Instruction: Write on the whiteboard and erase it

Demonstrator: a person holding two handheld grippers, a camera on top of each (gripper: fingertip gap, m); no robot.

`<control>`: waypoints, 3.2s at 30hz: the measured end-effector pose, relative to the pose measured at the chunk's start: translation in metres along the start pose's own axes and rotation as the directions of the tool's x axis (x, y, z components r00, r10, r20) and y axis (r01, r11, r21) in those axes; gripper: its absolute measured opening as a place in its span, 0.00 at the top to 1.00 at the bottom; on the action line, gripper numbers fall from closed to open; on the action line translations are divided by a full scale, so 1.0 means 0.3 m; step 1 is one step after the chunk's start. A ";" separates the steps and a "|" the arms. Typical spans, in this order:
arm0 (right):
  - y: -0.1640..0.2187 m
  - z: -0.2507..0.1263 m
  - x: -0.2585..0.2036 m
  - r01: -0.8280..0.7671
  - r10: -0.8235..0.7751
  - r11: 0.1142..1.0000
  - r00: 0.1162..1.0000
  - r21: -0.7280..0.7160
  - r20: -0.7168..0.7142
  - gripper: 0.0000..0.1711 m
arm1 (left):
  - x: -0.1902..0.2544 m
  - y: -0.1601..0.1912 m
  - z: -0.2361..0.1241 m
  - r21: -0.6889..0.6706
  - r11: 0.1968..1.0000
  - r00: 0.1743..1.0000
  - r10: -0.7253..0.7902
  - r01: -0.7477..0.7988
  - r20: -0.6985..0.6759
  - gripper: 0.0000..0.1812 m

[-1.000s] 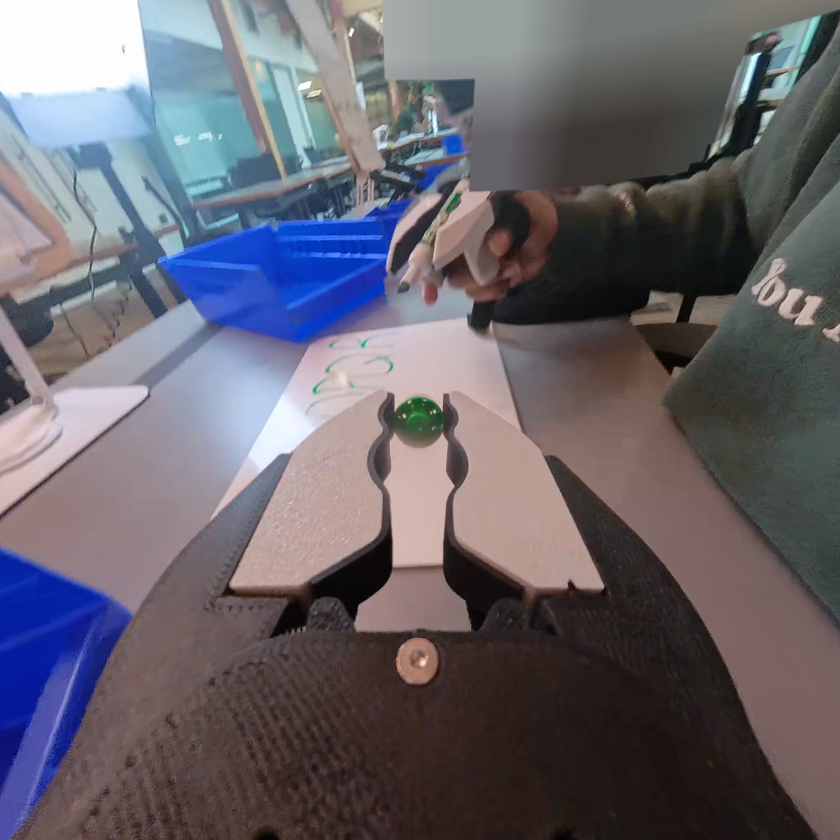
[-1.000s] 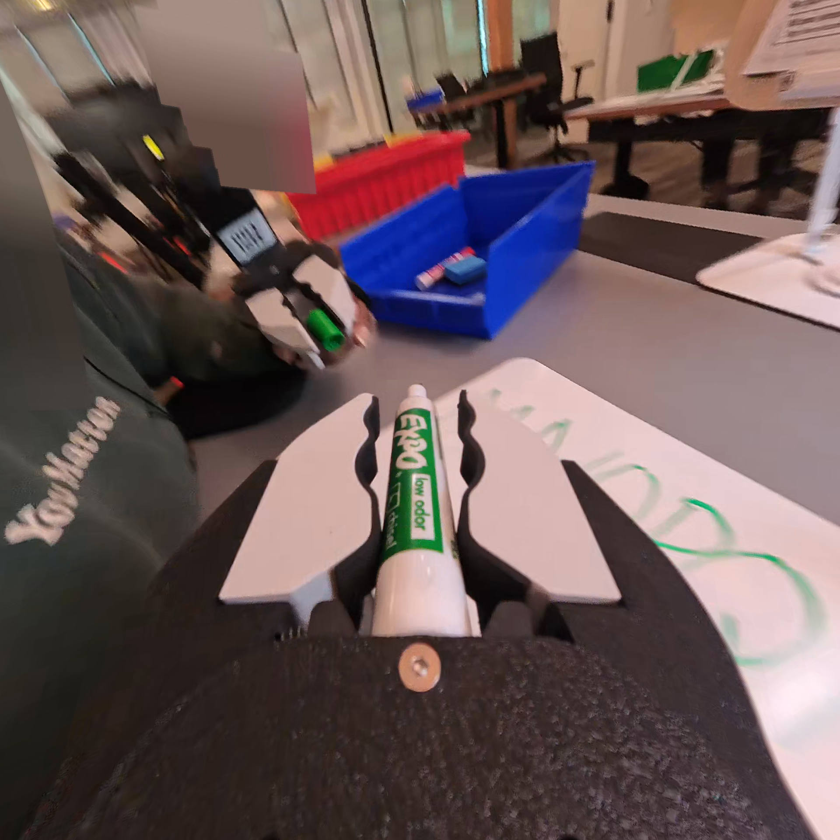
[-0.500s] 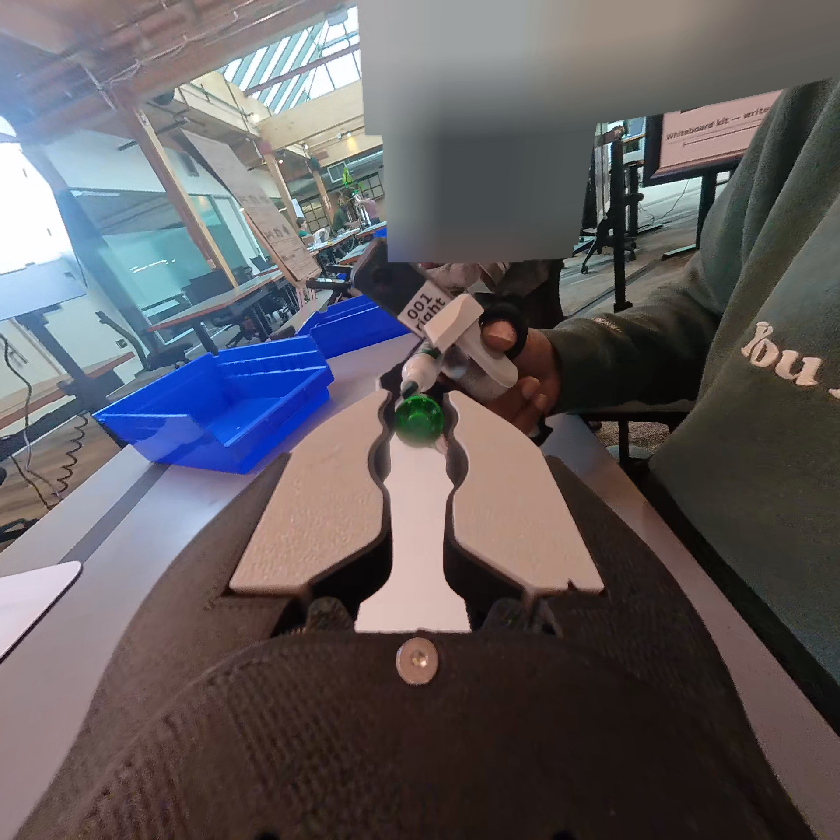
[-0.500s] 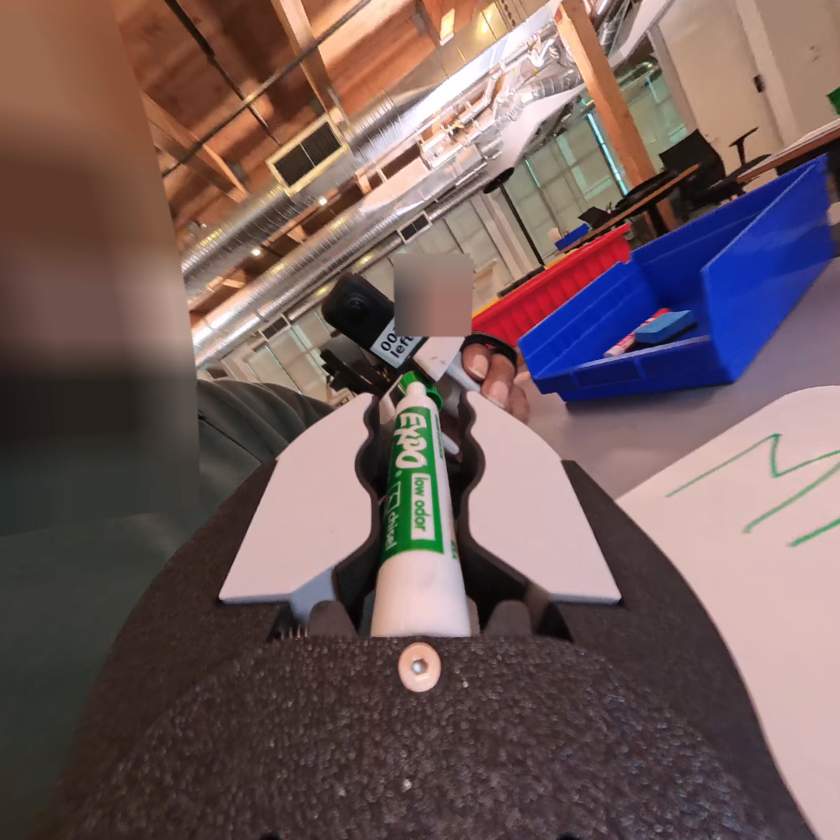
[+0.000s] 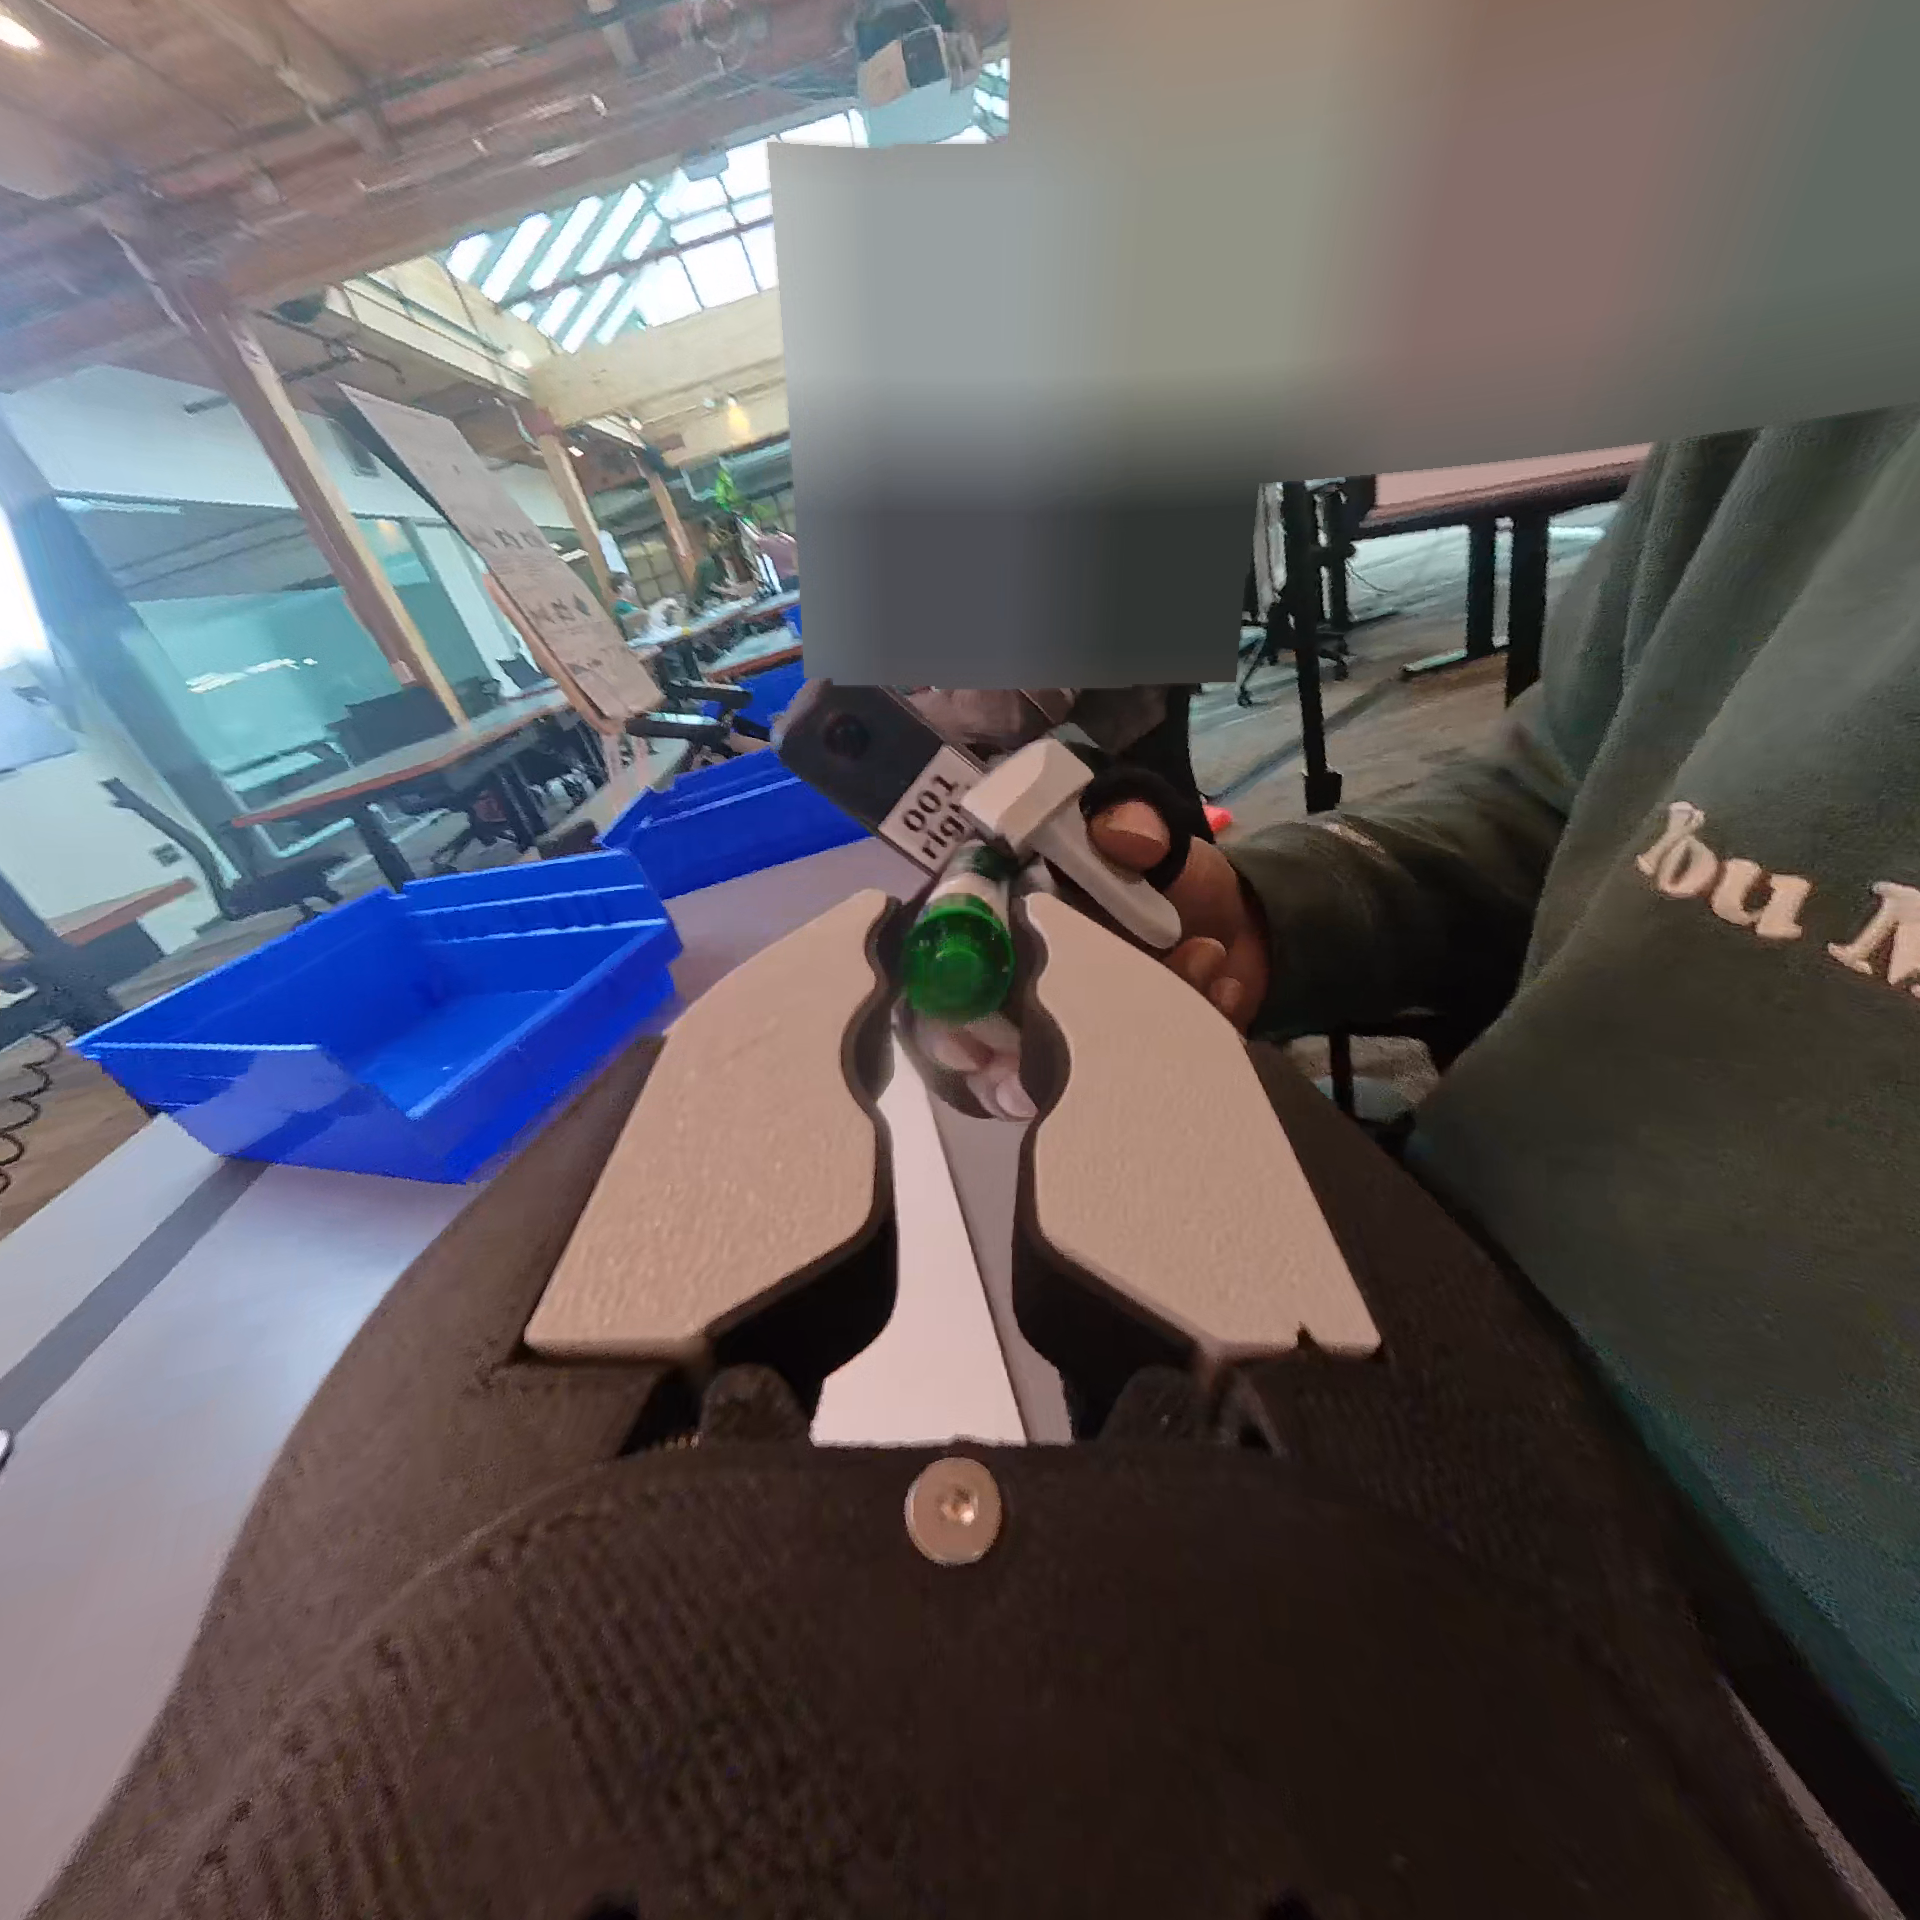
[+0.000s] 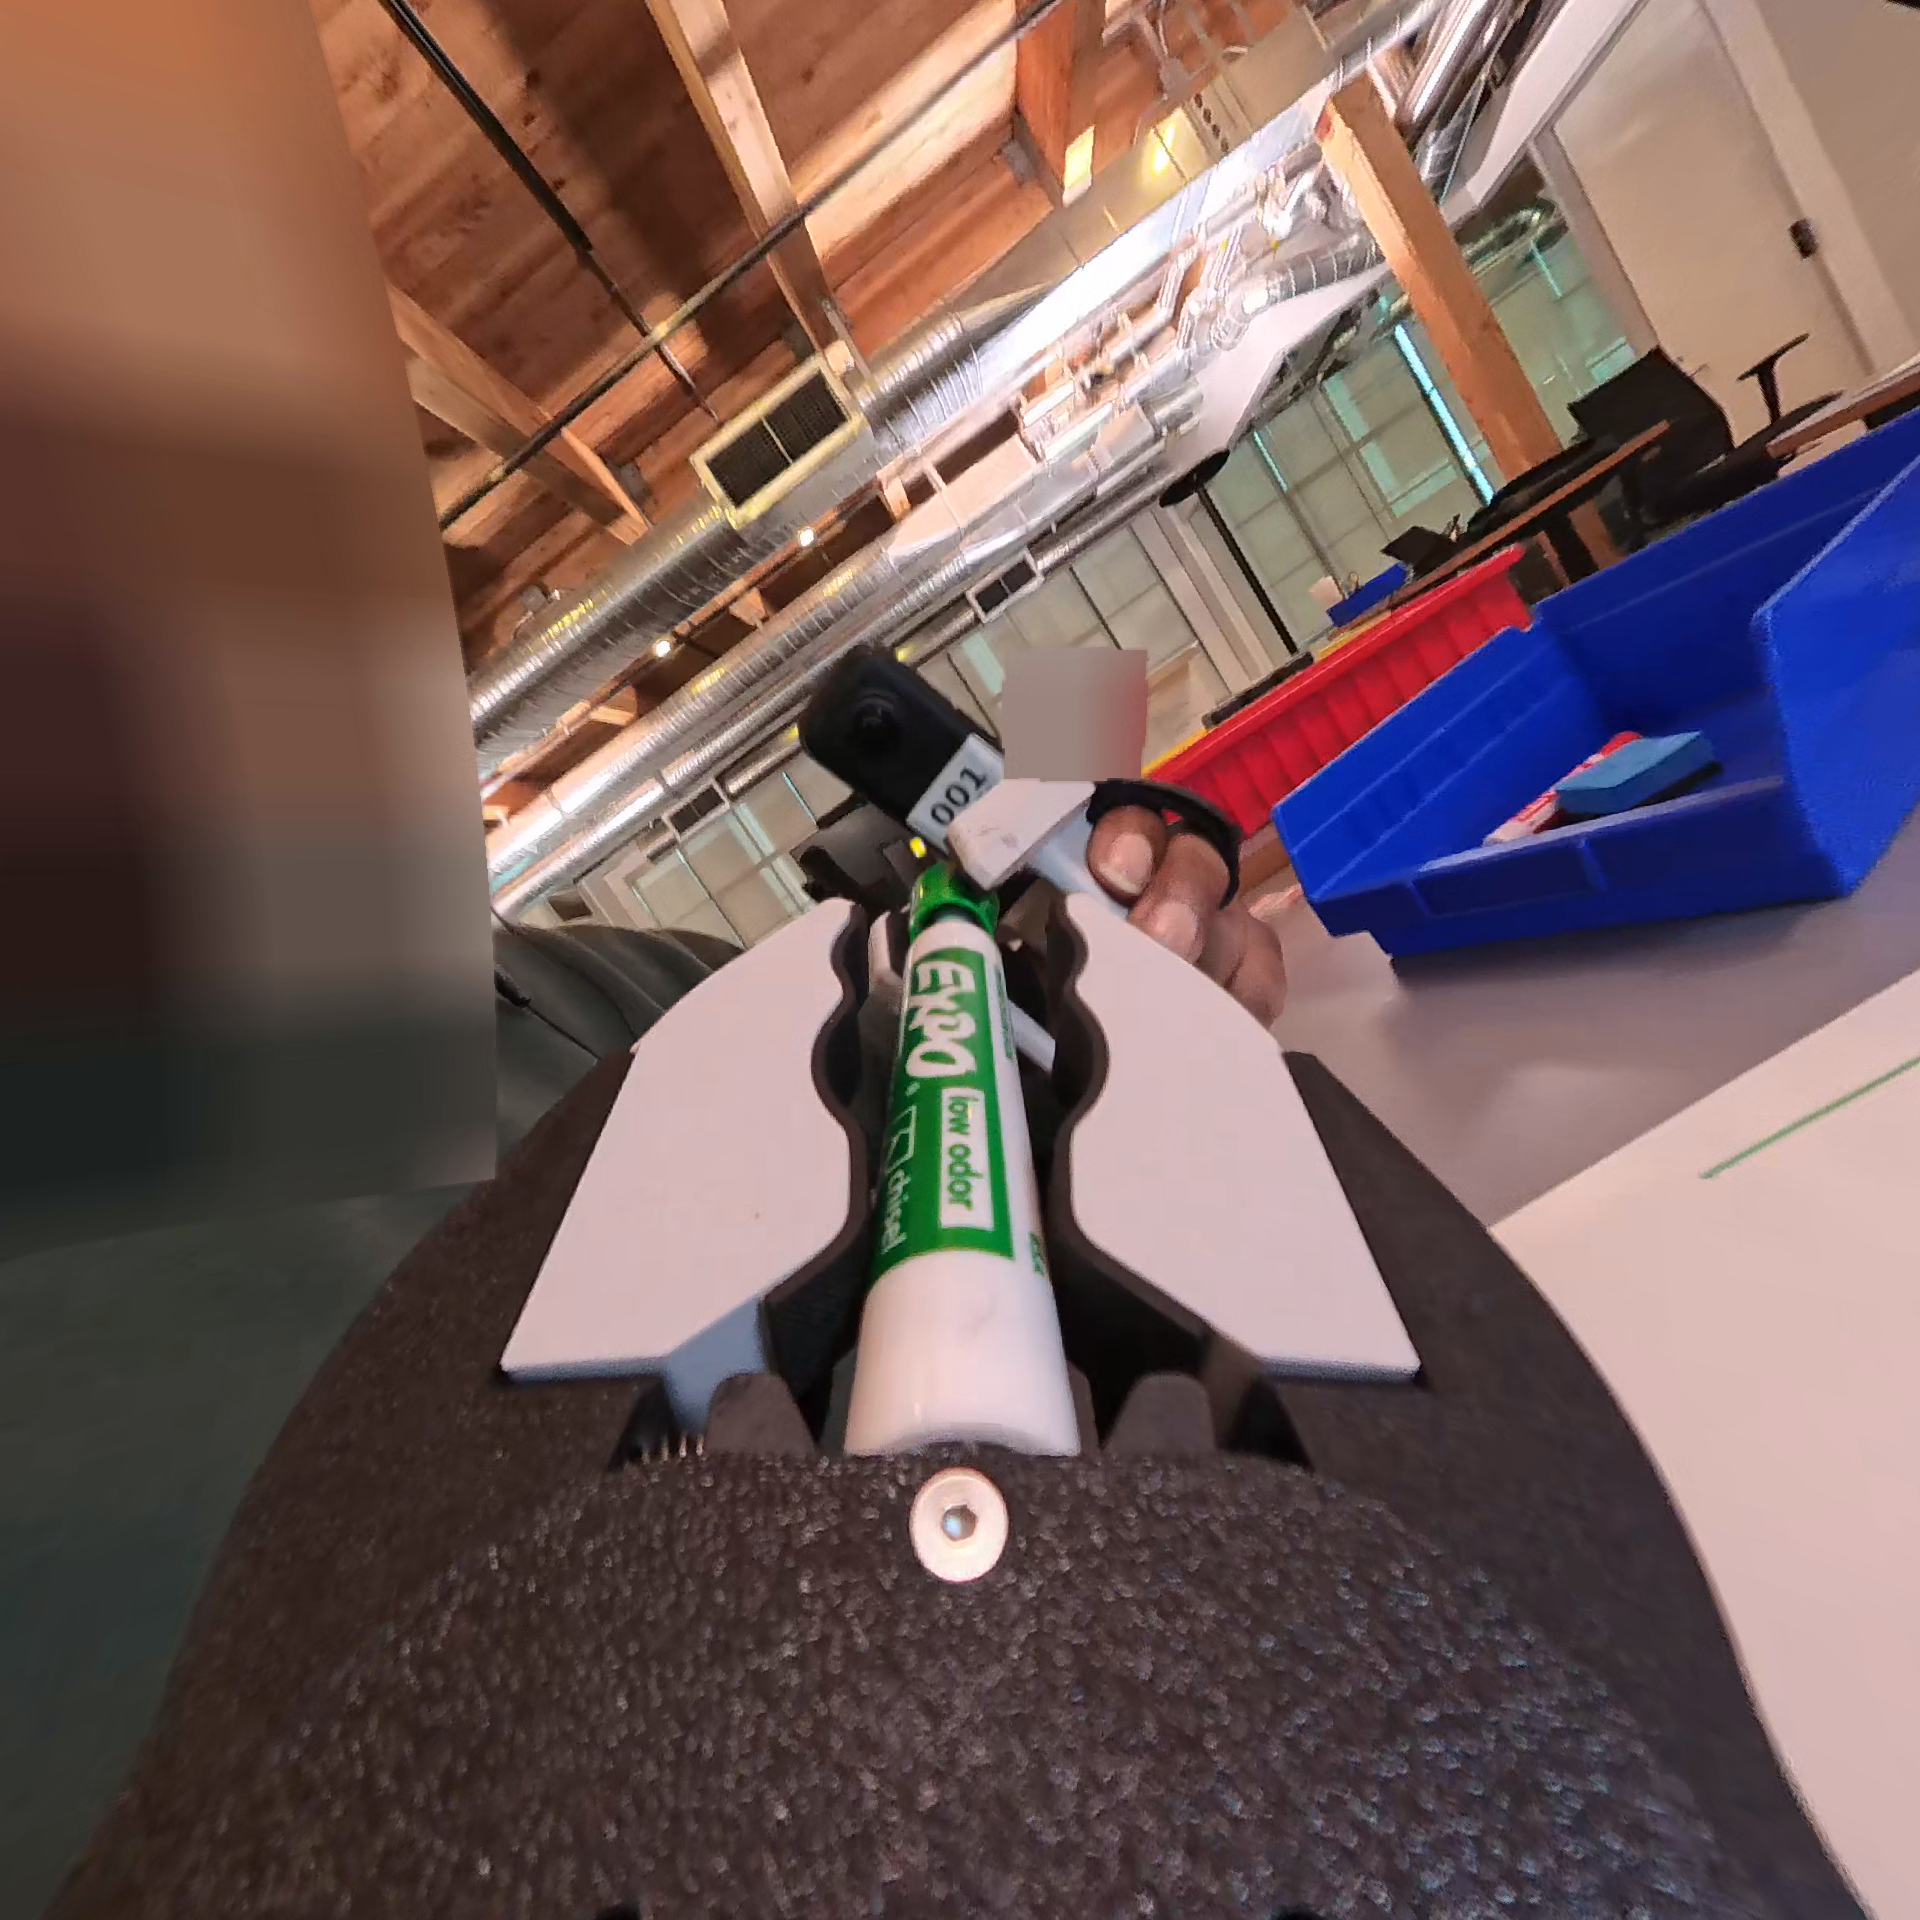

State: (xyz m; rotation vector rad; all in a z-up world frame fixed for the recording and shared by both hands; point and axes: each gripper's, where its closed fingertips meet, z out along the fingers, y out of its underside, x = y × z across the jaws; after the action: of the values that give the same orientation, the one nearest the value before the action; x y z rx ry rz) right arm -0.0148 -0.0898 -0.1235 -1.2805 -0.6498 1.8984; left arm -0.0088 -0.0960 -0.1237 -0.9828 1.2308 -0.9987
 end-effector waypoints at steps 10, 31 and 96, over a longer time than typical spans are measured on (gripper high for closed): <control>0.049 -0.021 0.049 -0.136 0.137 0.989 0.991 0.065 -0.008 0.81 | -0.002 0.072 0.005 -0.112 0.991 0.996 -0.079 0.075 -0.036 0.89; 0.141 -0.064 0.075 -0.019 -0.017 0.985 0.977 -0.170 -0.212 0.80 | 0.067 0.210 0.018 -0.325 0.944 0.991 0.021 -0.062 -0.130 0.89; -0.480 -0.713 0.651 0.265 -0.671 0.741 0.278 -0.617 -0.687 0.73 | -0.479 0.070 -0.386 -0.229 0.911 0.847 -0.195 0.344 0.494 0.84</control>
State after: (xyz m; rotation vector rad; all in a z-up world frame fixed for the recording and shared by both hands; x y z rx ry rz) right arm 0.1827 0.1538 -0.2033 -1.8214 -0.7088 0.3621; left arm -0.1327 0.0421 -0.1146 -1.5807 0.8666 -0.7281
